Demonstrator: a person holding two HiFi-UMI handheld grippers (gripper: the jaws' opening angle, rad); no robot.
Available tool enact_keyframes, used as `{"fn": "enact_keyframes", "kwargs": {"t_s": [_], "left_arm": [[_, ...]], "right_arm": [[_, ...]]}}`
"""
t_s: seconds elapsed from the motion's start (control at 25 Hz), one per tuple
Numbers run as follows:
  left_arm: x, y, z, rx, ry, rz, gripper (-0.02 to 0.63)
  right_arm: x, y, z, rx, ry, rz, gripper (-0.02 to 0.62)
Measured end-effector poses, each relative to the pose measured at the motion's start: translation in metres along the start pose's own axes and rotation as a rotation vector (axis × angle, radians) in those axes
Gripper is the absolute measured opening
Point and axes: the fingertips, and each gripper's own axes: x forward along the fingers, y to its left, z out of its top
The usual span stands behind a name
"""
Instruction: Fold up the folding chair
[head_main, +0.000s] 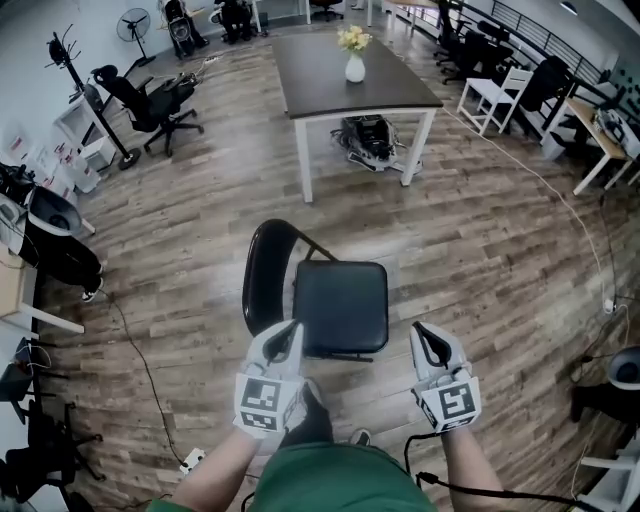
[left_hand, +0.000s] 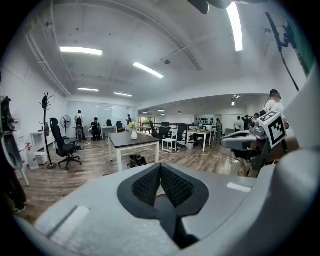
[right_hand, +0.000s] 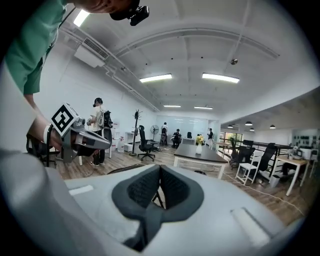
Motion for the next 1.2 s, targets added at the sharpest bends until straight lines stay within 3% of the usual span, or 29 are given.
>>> {"fn": "enact_keyframes", "kwargs": {"t_s": [0.28,0.52,0.8,1.0,1.04,1.12,1.2], "left_arm": [[0.045,0.057,-0.004,0.017,0.035,-0.045,0.014],[0.056,0.107,-0.030,0.038,0.091,-0.016,0.014],[0.067,0.154,-0.071,0.047,0.202,0.051,0.015],[0.087,0.166,-0.093,0.106,0.279,0.111,0.018],[0.093,0.167,-0.100,0.116,0.306,0.118,0.038],[0.100,0.172,-0.119,0.110,0.388,0.135,0.181],[0.101,0.181,-0.140,0.045,0.471,0.169,0.233]], "right_arm": [[0.053,-0.013,-0.019,-0.045,0.050,-0.048,0.003],[0.069,-0.005,-0.055,-0.036,0.155,-0.062,0.003],[0.075,-0.013,-0.125,0.053,0.258,-0.053,0.003],[0.092,-0.040,-0.191,0.144,0.310,-0.047,0.003],[0.097,-0.046,-0.206,0.167,0.316,-0.043,0.003],[0.108,-0.053,-0.237,0.223,0.331,-0.026,0.003],[0.121,-0.056,-0.268,0.287,0.352,0.006,0.003]]}}
